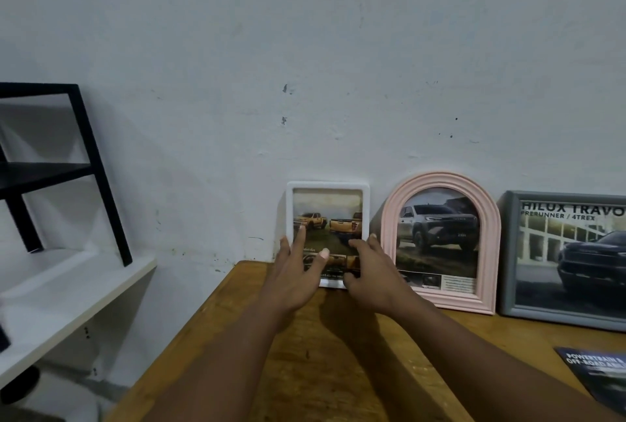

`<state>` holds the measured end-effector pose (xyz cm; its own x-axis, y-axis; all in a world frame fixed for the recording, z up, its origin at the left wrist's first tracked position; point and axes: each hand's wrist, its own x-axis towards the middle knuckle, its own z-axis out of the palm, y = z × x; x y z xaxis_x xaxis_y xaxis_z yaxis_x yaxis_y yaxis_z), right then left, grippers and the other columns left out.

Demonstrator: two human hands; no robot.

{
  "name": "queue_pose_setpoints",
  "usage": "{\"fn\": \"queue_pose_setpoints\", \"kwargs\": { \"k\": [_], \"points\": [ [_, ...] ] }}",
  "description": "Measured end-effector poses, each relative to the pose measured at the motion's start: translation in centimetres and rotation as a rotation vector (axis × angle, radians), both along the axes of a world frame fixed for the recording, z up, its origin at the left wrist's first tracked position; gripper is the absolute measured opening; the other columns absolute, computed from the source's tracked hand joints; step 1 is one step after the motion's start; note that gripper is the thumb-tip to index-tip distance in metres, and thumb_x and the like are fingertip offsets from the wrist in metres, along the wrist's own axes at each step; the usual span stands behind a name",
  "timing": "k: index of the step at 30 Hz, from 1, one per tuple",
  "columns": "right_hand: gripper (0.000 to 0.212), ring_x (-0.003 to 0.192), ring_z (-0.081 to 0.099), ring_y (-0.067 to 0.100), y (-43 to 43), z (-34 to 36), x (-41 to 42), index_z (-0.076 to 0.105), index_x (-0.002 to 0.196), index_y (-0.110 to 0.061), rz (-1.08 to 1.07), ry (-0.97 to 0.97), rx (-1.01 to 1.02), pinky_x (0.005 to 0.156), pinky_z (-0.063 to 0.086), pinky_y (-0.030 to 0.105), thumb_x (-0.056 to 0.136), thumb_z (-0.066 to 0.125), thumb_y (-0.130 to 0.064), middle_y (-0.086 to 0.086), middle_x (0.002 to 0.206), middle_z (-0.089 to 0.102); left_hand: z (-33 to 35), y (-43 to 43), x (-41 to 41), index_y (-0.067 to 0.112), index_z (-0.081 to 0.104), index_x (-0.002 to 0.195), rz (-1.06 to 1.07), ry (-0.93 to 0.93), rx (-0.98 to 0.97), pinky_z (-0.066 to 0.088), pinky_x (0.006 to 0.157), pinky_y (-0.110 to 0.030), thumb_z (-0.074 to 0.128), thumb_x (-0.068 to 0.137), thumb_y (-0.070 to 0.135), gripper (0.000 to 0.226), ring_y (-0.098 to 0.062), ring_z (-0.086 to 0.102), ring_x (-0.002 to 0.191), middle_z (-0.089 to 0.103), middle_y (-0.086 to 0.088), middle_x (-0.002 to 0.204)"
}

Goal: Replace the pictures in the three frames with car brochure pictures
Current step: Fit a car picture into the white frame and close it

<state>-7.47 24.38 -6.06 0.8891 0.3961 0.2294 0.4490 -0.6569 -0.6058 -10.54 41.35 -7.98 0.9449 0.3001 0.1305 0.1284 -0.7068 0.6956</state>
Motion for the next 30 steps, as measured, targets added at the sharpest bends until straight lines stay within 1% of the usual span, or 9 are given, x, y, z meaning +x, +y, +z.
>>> {"fn": "queue_pose_setpoints", "kwargs": {
  "k": [3, 5, 7, 12, 16, 19, 24, 27, 30],
  "points": [
    [0.066, 0.134, 0.043, 0.023, -1.2, 1.0, -1.0, 0.037, 0.147, -0.021, -0.018, 0.006, -0.01, 0.105, 0.042, 0.034, 0.089, 0.068, -0.021, 0.003, 0.152, 0.035, 0.5, -0.8, -1.2, 0.045, -0.004, 0.159, -0.009, 0.029, 0.01, 0.016, 0.123, -0.056, 0.034, 0.095, 0.072, 0.079, -0.031, 0.005, 0.156, -0.003, -0.002, 0.171],
    [0.06, 0.128, 0.047, 0.022, -2.6, 1.7, -1.9, 0.042, 0.143, -0.021, -0.025, 0.015, -0.025, 0.1, 0.045, 0.033, 0.089, 0.068, -0.021, 0.003, 0.146, 0.043, 0.9, -1.9, -2.2, 0.041, 0.0, 0.161, -0.029, 0.035, 0.055, 0.019, 0.123, -0.052, 0.04, 0.099, 0.065, 0.078, -0.029, 0.011, 0.156, 0.004, -0.001, 0.171],
    [0.053, 0.122, 0.051, 0.02, -4.4, 2.3, -2.9, 0.047, 0.138, -0.022, -0.033, 0.013, -0.052, 0.094, 0.046, 0.029, 0.089, 0.068, -0.022, 0.002, 0.14, 0.049, 1.3, -3.5, -3.3, 0.038, 0.005, 0.162, -0.053, 0.054, 0.097, 0.024, 0.122, -0.051, 0.044, 0.1, 0.061, 0.077, -0.029, 0.016, 0.155, 0.011, 0.001, 0.17],
    [0.05, 0.125, 0.051, 0.02, -10.3, 3.4, -5.7, 0.052, 0.136, -0.024, -0.048, 0.029, -0.116, 0.094, 0.044, 0.028, 0.089, 0.069, -0.024, 0.001, 0.139, 0.053, 2.1, -9.3, -6.3, 0.035, 0.016, 0.161, -0.183, 0.08, 0.108, 0.03, 0.12, -0.048, 0.055, 0.1, 0.049, 0.074, -0.027, 0.024, 0.153, 0.023, 0.002, 0.168],
    [0.047, 0.126, 0.05, 0.022, -15.6, 3.8, -8.1, 0.052, 0.135, -0.023, -0.119, 0.026, -0.184, 0.097, 0.044, 0.032, 0.09, 0.066, -0.027, 0.003, 0.139, 0.053, 2.1, -14.3, -8.5, 0.032, 0.021, 0.16, -0.274, 0.076, 0.144, 0.032, 0.117, -0.045, 0.059, 0.099, 0.045, 0.072, -0.027, 0.03, 0.15, 0.028, -0.001, 0.166],
    [0.048, 0.121, 0.054, 0.023, -19.6, 3.6, -9.5, 0.053, 0.134, -0.022, -0.184, 0.032, -0.204, 0.097, 0.049, 0.035, 0.088, 0.068, -0.027, 0.005, 0.136, 0.056, 1.8, -17.6, -9.6, 0.031, 0.021, 0.16, -0.334, 0.082, 0.169, 0.035, 0.116, -0.045, 0.06, 0.098, 0.046, 0.075, -0.027, 0.033, 0.148, 0.031, -0.003, 0.164],
    [0.044, 0.115, 0.058, 0.021, -25.3, 2.9, -12.0, 0.056, 0.131, -0.021, -0.234, 0.065, -0.229, 0.085, 0.048, 0.028, 0.089, 0.067, -0.026, 0.005, 0.133, 0.058, 1.6, -22.3, -10.5, 0.031, 0.023, 0.159, -0.425, 0.124, 0.179, 0.039, 0.114, -0.047, 0.062, 0.095, 0.049, 0.077, -0.028, 0.039, 0.144, 0.037, -0.004, 0.16],
    [0.037, 0.105, 0.062, 0.017, -27.9, 2.2, -13.7, 0.06, 0.125, -0.021, -0.209, 0.112, -0.218, 0.083, 0.054, 0.028, 0.089, 0.068, -0.025, 0.004, 0.124, 0.063, 1.0, -24.9, -11.2, 0.031, 0.027, 0.158, -0.5, 0.151, 0.192, 0.043, 0.111, -0.049, 0.064, 0.094, 0.048, 0.076, -0.028, 0.044, 0.14, 0.041, -0.005, 0.157],
    [0.033, 0.099, 0.063, 0.011, -29.5, 1.4, -15.6, 0.063, 0.121, -0.023, -0.142, 0.146, -0.219, 0.084, 0.056, 0.028, 0.089, 0.069, -0.022, -0.002, 0.115, 0.066, -0.1, -26.5, -11.9, 0.033, 0.028, 0.157, -0.552, 0.168, 0.19, 0.044, 0.111, -0.048, 0.063, 0.096, 0.04, 0.071, -0.027, 0.045, 0.14, 0.043, -0.006, 0.156]
  ]
}}
